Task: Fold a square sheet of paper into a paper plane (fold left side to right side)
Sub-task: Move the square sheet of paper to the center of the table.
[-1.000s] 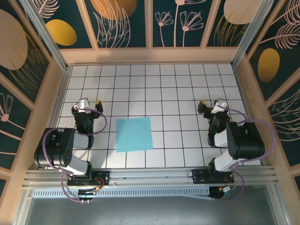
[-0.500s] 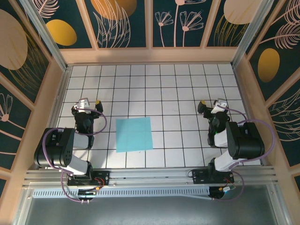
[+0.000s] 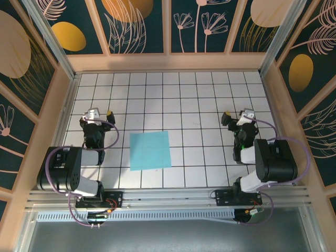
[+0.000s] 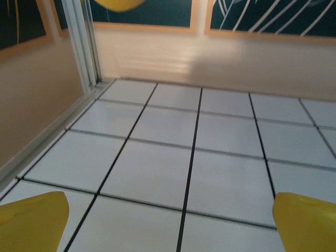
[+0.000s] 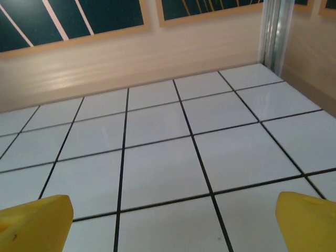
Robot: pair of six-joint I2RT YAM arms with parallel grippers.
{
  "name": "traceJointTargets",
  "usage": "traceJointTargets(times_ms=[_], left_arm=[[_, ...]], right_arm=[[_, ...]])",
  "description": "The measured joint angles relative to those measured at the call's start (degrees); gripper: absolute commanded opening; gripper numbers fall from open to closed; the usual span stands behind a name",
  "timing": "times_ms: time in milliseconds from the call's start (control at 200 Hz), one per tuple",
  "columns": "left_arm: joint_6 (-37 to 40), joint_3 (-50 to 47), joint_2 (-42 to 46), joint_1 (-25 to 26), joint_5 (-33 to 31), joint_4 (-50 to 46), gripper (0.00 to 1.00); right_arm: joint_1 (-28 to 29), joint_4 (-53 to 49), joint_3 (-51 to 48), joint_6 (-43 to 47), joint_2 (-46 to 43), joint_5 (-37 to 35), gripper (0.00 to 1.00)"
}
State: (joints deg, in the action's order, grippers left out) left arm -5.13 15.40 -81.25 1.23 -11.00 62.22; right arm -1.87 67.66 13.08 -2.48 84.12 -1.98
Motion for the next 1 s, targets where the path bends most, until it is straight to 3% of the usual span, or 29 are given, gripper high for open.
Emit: traceJointTargets(times_ms=[170, 295, 455, 666, 851, 1001], left_arm=[[-2.38, 6.71, 11.63, 0.00, -1.44, -14.86, 0.99], [-8.57, 14.14, 14.67, 0.00, -0.79, -28.68, 0.99], [-16.83, 19.30, 14.80, 0.00, 7.69, -42.64, 0.99], [-25.35, 19.23, 14.93, 0.98, 21.55, -52.81, 0.99], [-31.56, 17.14, 16.28, 11.04, 28.24, -56.26, 0.96], [-35.23, 16.52, 12.92, 20.92, 29.42, -57.05, 0.89]], right_arm=[[-0.59, -9.46, 3.06, -2.67, -10.14, 0.15, 0.99], [-0.83, -19.76, 7.34, -7.63, -15.37, 1.68, 0.99], [-0.96, -31.56, 13.68, -14.73, -18.25, 7.65, 0.99], [-1.01, -41.64, 16.83, -22.08, -18.60, 17.22, 0.99], [-0.15, -46.53, 17.09, -25.14, -17.31, 22.56, 0.99], [2.12, -49.13, 18.97, -25.33, -15.30, 22.88, 0.99]])
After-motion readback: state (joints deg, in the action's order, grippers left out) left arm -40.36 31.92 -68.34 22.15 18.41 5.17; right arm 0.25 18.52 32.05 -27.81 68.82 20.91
